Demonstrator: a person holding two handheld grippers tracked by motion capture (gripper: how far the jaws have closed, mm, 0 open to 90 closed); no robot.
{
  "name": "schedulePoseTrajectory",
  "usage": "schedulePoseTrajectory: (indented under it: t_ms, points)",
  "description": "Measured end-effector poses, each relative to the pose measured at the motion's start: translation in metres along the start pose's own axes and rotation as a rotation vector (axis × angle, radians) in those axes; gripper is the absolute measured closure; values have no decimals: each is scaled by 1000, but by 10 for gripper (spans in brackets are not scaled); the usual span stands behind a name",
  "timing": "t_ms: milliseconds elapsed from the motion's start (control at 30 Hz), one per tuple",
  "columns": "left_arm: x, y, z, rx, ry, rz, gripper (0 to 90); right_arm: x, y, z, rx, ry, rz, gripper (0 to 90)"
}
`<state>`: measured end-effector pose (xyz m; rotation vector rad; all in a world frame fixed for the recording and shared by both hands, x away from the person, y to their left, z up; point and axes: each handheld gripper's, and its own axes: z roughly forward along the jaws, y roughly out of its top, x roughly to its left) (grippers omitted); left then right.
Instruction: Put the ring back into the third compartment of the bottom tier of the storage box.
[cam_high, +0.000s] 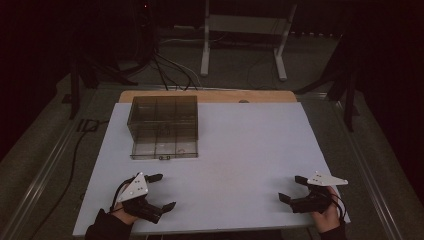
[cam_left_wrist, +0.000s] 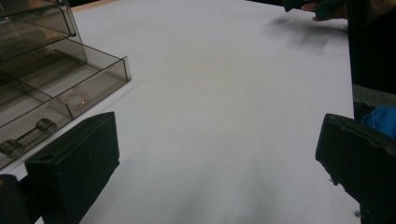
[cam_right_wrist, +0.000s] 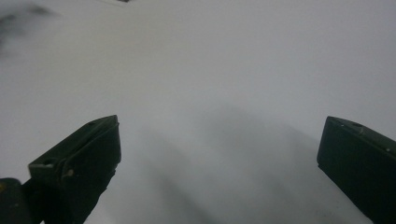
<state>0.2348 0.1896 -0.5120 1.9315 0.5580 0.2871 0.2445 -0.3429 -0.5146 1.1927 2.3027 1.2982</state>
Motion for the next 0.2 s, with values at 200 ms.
schedulePoseTrajectory:
  t_ms: [200]
  points:
    - [0,0,0,-3,-1,-5,6,2,0,6,23,8,-13,0]
